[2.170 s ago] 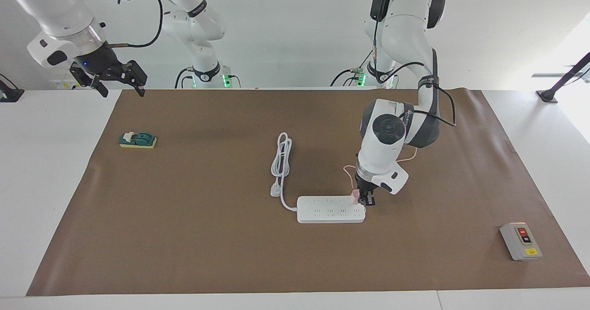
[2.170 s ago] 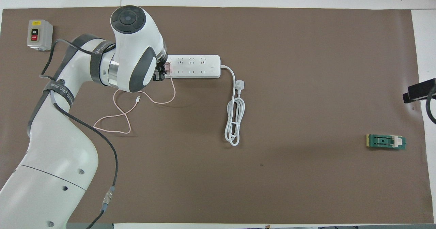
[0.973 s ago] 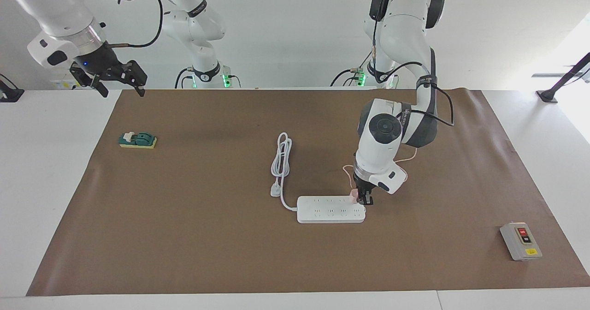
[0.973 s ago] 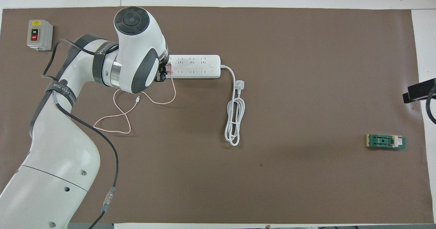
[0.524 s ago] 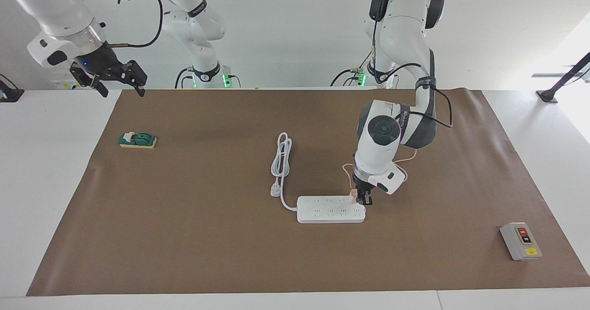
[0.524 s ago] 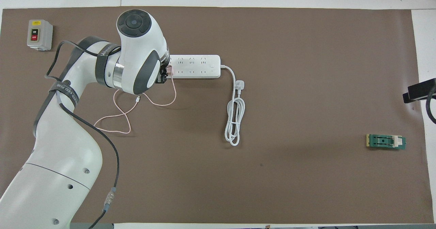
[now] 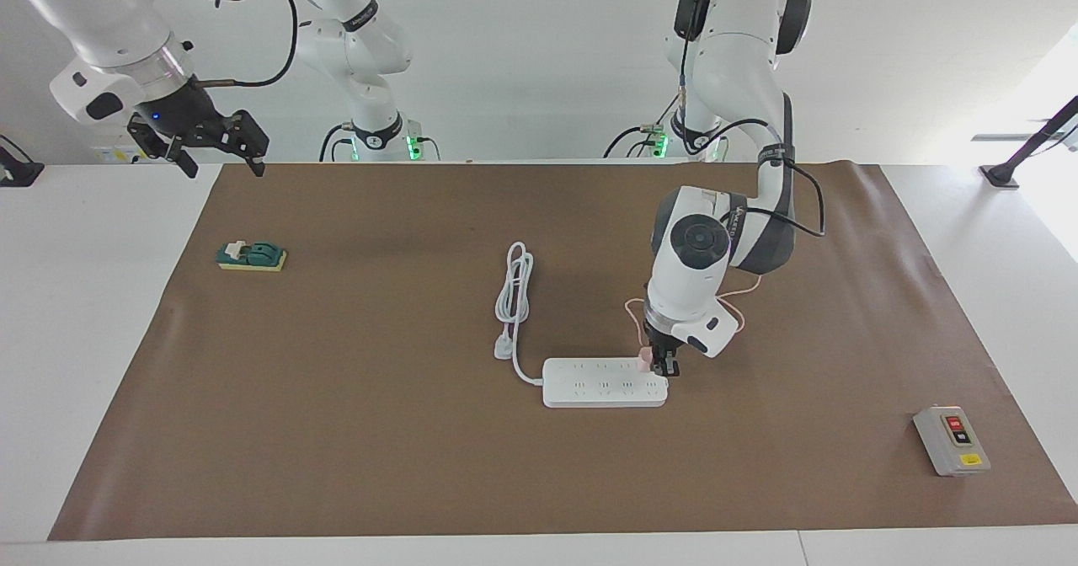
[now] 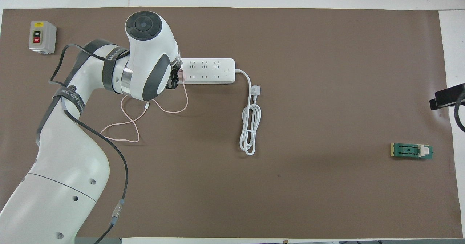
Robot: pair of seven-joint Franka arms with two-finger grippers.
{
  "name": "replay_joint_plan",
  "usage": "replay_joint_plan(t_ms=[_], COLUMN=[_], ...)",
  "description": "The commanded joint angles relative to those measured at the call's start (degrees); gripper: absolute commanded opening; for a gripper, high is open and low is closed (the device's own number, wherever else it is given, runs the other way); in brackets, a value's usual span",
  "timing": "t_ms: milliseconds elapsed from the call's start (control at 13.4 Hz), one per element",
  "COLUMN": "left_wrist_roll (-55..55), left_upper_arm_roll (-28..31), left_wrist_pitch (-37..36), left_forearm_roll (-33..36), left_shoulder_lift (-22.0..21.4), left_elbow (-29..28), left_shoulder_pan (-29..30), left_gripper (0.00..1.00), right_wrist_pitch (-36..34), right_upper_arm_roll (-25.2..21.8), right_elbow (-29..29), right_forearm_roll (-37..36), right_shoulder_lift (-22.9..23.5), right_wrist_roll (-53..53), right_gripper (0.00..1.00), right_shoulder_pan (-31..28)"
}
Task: Plug charger into power strip
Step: 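Push the charger prongs into the power strip socket with the left gripper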
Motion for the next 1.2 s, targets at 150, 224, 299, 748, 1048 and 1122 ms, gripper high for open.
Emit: replay_joint_plan(t_ms=[150,224,299,748,1048,1122], left_wrist_roll=[-0.3,-0.3,-0.2,2.3,7.0,9.6], left_upper_arm_roll=[0.6,0.6,0.6,0.7,0.8,0.8], left_wrist_pitch=[3.2,3.3,3.4,1.6,-2.7,-3.9], left_forearm_roll=[0.6,0.6,0.6,0.6,0.6,0.6], left_shoulder_lift=[1.3,1.4,1.3,-0.3,-6.1,-7.8], left_elbow=[-2.3,-2.3,-2.3,-1.7,-1.4,-1.3], left_shoulder_pan=[-1.0,-0.9,-0.9,-0.6,1.1,2.0], left_gripper=[0.0,0.0,0.0,0.74,1.0,1.0], right_wrist_pitch=[0.1,0.1,0.1,0.1,0.1,0.1], right_upper_arm_roll=[0.7,0.7,0.7,0.7,0.7,0.7], right_elbow=[-1.0,-1.0,-1.0,-1.0,-1.0,-1.0], right_forearm_roll=[-0.9,-0.9,-0.9,-0.9,-0.9,-0.9], right_shoulder_lift=[-1.1,-1.1,-1.1,-1.1,-1.1,-1.1], right_wrist_roll=[-0.6,-0.6,-0.6,-0.6,-0.6,-0.6], right_gripper=[1.0,1.0,1.0,1.0,1.0,1.0], right_shoulder_pan=[-0.7,-0.8,-0.7,-0.7,-0.8,-0.7])
